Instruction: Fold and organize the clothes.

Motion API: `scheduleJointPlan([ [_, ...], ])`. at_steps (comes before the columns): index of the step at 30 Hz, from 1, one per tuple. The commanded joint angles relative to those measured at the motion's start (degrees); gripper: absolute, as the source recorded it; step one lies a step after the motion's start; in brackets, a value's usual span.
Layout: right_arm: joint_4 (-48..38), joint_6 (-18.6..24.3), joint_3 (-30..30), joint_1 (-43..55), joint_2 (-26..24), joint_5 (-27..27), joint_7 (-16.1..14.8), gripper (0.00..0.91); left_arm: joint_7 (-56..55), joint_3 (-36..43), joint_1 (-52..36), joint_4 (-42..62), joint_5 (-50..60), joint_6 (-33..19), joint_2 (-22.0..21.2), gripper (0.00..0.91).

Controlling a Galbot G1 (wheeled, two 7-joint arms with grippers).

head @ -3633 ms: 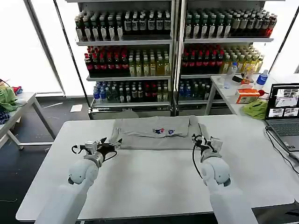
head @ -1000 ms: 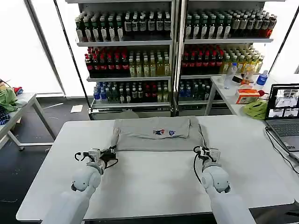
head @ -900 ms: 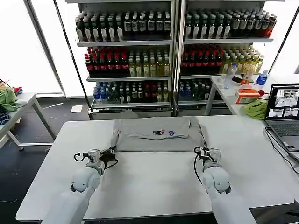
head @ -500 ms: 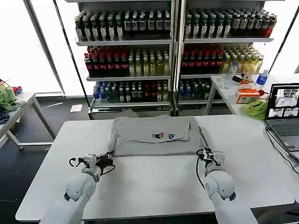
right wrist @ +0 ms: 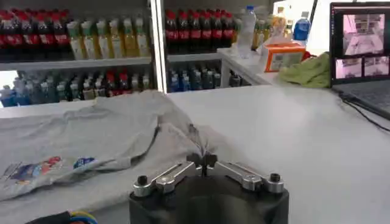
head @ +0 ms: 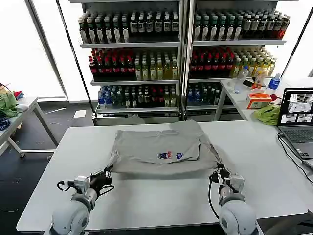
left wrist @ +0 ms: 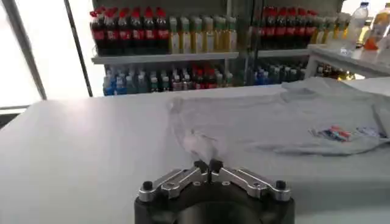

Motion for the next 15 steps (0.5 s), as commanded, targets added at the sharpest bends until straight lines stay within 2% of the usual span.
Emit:
scheduleJointPlan([
  [1,7.2,0.1,0.3,-11.2,0.1,-0.6,0.7,0.000,-0.2,-5.8,15.0,-12.9,0.9,-0.3,-0.2,0.000],
  [12,7.2,0.1,-0.1,-14.1,-0.2,-4.5,0.7,0.000,0.2,-7.1,17.9,-11.9,2.5,-1.5,-1.9,0.010],
  [13,7.2,0.1,-0.1,-14.3,-0.6,-4.6,0.7,0.000,0.2,-7.3,18.1,-11.8,2.6,-1.5,-2.0,0.131],
  [14,7.2,0.1,-0.1,-14.3,-0.6,-4.6,0.7,0.766,0.1,-7.3,18.1,-11.6,2.6,-1.5,-2.0,0.675],
  [15,6.9,0.0,0.0,-14.3,-1.2,-4.7,0.8,0.907,0.0,-7.3,18.2,-11.5,2.6,-1.5,-2.1,0.846],
])
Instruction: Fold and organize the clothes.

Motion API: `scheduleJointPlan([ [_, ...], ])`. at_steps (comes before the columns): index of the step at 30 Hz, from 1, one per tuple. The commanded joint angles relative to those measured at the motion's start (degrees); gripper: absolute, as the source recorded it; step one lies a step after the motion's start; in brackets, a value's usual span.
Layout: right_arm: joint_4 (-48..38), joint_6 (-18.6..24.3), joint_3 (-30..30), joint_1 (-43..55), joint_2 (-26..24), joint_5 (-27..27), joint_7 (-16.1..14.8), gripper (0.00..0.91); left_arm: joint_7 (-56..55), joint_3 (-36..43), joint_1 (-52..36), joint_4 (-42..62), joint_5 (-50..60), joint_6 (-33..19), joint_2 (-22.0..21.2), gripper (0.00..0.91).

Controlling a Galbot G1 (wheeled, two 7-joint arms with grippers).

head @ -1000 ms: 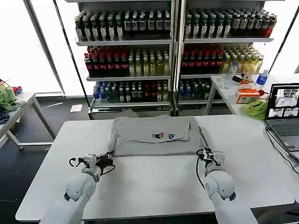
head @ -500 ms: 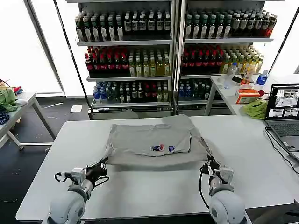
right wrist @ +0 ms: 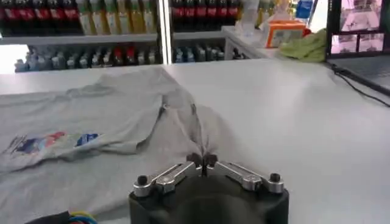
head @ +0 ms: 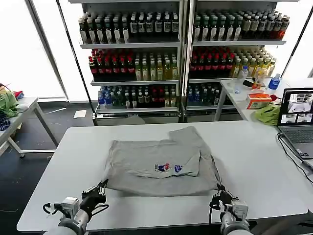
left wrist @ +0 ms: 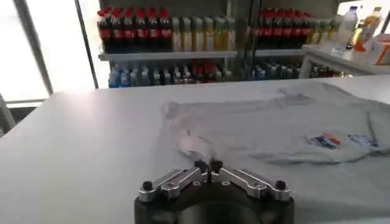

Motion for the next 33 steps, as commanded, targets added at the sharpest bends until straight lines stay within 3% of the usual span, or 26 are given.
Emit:
scheduleJointPlan([
  [1,1.3,-0.1,0.2,-3.8,-1.2,-1.6,0.5,0.907,-0.7,-1.9,5.1,-2.5,0.7,-0.2,-0.9,0.907],
  [21,8.1,-0.1,4.7,-3.4,-2.0,-0.3,2.1,0.907,-0.8,-1.6,5.8,-12.3,-4.4,1.2,-2.3,0.907],
  [26,3.7,0.2,6.3,4.3,-1.1,1.0,0.7,0.907,-1.4,-2.9,0.9,-9.5,-7.4,0.8,-1.7,0.907],
  [30,0.3,3.0,6.4,10.9,-0.5,1.2,-1.1,0.907,-1.2,-2.8,-4.4,-6.3,-8.2,0.0,-1.6,0.907],
  [33,-2.8,2.2,6.3,16.7,-0.8,2.5,-2.2,0.907,-0.5,-1.9,-10.0,-3.1,-8.0,-0.4,-0.2,0.907],
])
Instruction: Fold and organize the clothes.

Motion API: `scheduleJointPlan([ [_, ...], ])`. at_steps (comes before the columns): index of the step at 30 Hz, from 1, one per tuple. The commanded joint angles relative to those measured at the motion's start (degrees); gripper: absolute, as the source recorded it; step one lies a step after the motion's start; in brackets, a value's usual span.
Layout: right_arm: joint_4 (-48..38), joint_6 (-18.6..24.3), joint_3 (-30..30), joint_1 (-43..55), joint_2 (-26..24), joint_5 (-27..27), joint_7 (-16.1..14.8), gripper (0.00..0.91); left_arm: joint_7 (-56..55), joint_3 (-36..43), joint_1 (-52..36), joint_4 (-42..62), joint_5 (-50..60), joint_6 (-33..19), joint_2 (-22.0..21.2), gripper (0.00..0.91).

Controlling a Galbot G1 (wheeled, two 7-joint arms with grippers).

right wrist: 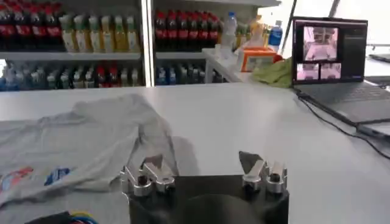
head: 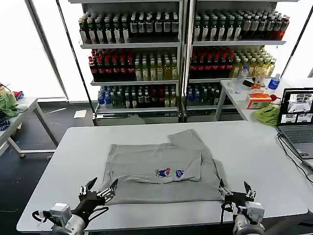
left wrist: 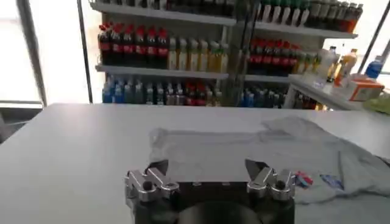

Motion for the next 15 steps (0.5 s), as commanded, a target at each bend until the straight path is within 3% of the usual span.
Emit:
scheduleJointPlan([
  [1,-7.1,0.5,0.7,15.1,-0.3,2.3,-2.6,0.907,0.7,0.5,-13.6,6.5,-2.8,-0.9,2.0,0.907],
  [7,-18.3,-1.0,-2.3,31.5,-4.3,4.3,-6.9,0.907,4.1,3.2,-24.6,14.8,-4.9,-4.0,9.1,0.907],
  [11,-27.2,-1.0,-5.7,41.5,-6.0,6.8,-10.3,0.907,6.5,5.6,-29.7,23.3,-5.1,-5.4,10.1,0.907],
  [15,-34.6,-1.1,-10.8,49.6,-5.9,9.0,-10.2,0.907,6.7,9.9,-36.8,28.6,-5.1,-5.2,9.9,0.907],
])
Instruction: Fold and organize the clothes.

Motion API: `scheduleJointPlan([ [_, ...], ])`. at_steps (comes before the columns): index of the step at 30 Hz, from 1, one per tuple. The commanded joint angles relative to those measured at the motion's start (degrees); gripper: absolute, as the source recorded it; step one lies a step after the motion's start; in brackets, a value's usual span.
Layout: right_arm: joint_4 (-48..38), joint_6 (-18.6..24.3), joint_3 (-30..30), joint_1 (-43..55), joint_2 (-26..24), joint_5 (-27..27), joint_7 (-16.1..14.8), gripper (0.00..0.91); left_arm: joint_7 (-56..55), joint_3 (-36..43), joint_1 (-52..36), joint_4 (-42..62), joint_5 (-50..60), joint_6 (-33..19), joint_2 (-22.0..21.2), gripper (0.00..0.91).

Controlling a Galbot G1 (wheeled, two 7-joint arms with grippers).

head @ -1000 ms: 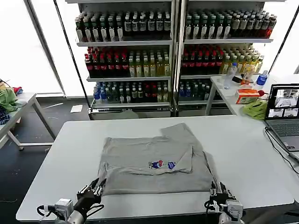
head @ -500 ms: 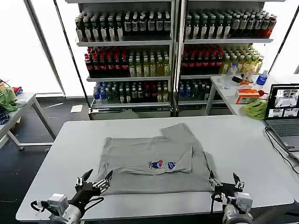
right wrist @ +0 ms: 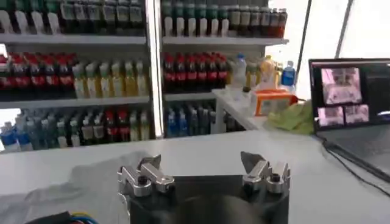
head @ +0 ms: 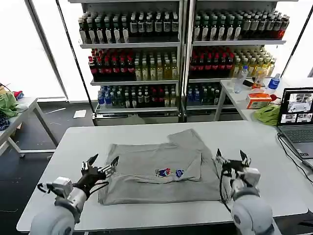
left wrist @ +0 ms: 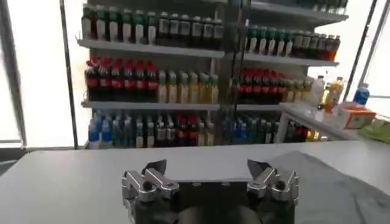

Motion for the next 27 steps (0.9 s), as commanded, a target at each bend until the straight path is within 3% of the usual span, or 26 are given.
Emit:
scheduleJointPlan([
  [1,-19.6,-0.4,-7.9,25.3,-2.1,4.7,-4.0,0.907,3.0,7.1,-20.7,18.0,-2.0,-2.1,4.0,0.907],
  [7,-33.4,-0.4,-13.1,36.8,0.8,6.6,-5.2,0.907,2.2,13.2,-29.6,24.5,-5.6,1.4,3.8,0.907],
  [12,-44.6,1.0,-16.2,42.4,3.5,5.5,-10.0,0.907,1.2,17.0,-34.5,30.9,-7.4,3.1,3.5,0.907],
  [15,-49.1,1.1,-17.1,43.5,5.3,3.8,-11.0,0.907,1.4,17.9,-35.0,32.5,-7.4,3.3,2.9,0.907],
  [21,-56.5,0.4,-16.2,44.6,9.2,2.2,-10.9,0.907,1.6,18.4,-34.7,34.0,-7.3,3.6,1.5,0.907],
  [27,-58.4,0.2,-16.1,44.6,10.2,0.8,-11.4,0.907,1.8,17.6,-33.9,34.9,-7.0,4.0,0.4,0.907],
])
